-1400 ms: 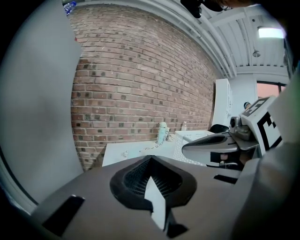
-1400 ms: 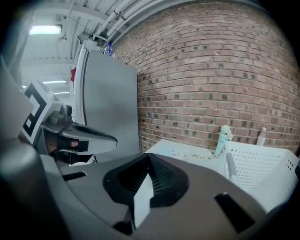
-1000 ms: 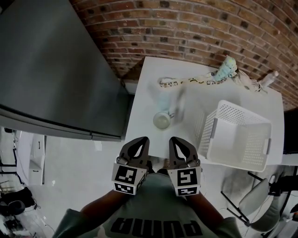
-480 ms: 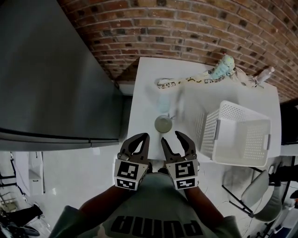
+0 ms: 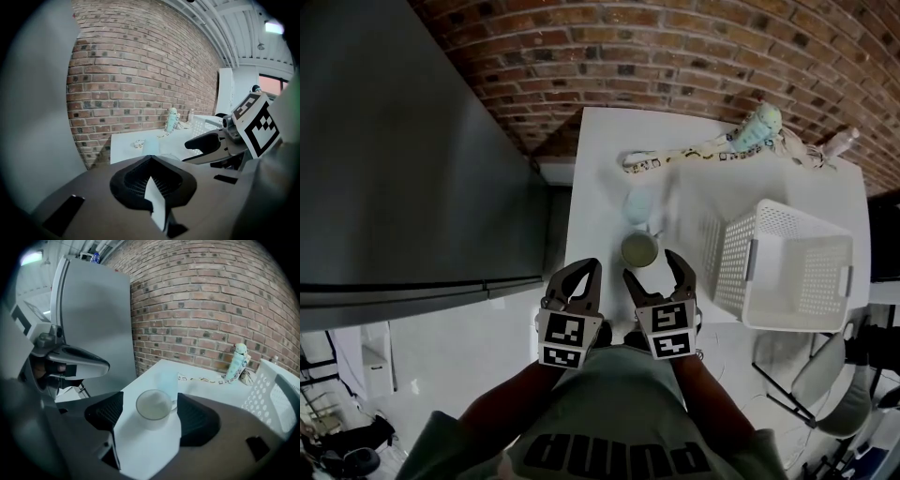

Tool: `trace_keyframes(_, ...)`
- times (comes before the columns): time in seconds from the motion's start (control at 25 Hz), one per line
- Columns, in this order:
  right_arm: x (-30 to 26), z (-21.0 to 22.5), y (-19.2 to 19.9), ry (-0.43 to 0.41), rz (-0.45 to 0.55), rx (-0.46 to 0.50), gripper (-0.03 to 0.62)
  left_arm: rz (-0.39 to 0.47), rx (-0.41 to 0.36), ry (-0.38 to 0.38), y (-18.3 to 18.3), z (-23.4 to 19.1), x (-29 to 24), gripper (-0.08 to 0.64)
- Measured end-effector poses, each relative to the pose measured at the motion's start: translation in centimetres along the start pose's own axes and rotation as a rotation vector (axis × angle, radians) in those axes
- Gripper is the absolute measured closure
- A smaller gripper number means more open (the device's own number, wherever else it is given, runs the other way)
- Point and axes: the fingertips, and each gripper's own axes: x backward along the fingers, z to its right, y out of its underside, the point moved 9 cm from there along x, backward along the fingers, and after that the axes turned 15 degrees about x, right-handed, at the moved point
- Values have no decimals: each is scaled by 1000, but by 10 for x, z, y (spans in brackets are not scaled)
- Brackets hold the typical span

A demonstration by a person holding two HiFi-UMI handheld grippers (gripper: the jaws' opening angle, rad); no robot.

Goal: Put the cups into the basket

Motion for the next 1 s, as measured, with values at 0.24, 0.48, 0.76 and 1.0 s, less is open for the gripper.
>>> trace_keyframes(0.24, -23, -1, 8, 22, -46, -2, 225, -41, -6, 3, 6, -13, -17, 557)
trace_keyframes(0.48, -40, -3, 10, 33, -74, -1, 213, -63, -5, 13, 6, -22, -30, 557)
trace_keyframes(0.76, -56, -6, 16, 34, -112, 14, 209, -81, 3, 14, 5, -29, -41, 557)
trace_keyframes(1.0, -65, -8, 22, 37, -146, 28, 209, -92, 1, 17, 4, -33, -46, 557)
